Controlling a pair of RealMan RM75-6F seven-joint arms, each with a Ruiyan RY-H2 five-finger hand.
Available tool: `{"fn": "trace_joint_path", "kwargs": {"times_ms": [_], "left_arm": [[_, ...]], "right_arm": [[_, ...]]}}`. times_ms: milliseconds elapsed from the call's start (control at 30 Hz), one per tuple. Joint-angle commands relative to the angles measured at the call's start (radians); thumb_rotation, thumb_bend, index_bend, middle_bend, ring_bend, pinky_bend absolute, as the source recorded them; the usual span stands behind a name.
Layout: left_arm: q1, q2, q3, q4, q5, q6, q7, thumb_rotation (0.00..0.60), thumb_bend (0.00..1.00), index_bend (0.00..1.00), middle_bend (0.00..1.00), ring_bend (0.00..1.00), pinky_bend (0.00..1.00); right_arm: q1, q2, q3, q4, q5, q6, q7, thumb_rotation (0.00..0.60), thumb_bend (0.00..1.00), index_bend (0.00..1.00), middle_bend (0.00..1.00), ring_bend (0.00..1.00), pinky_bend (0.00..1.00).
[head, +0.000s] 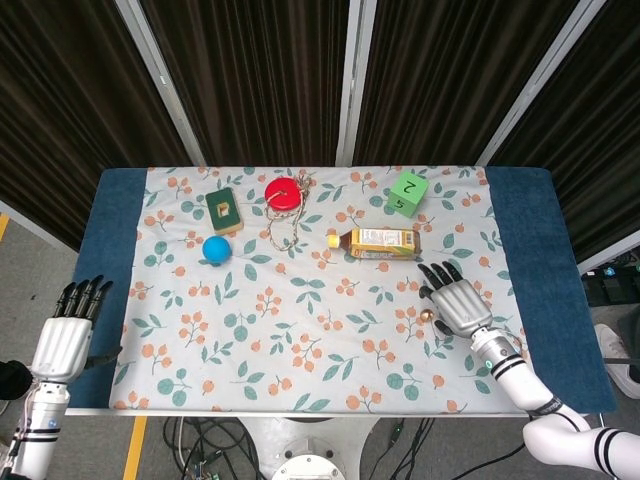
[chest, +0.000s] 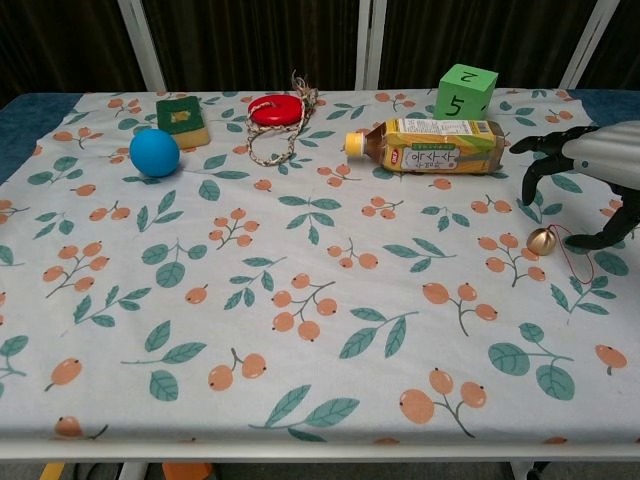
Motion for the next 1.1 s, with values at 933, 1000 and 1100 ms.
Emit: {"fn": "trace_joint_path", "kwargs": {"times_ms": [933,1000,1100], "left_arm": [[-0.001,0.005,0.011,0.001,0.002,-0.014,-0.027,0.6,0.0,0.0,0.0,0.0,0.0],[-0.001,0.005,0.011,0.002,0.001,-0.015,-0.029,0.6,0.0,0.0,0.0,0.0,0.0],[-0.001,0.005,0.012,0.003,0.002,-0.017,-0.031,0.6,0.0,0.0,0.0,0.0,0.0]], "right_arm": [[0.022,-0.036,-0.006,0.025,0.022,0.003,-0.005,0.6,0.28,0.51,0.05,0.0,0.0],[0.023,-0.035,-0.006,0.025,0.025,0.004,-0.006,0.6,0.28,0.51,0.06,0.0,0.0],[0.022,-0.034,-0.009,0.025,0.03,0.004,-0.01,0.6,0.29,0.52,0.06,0.0,0.0]]}}
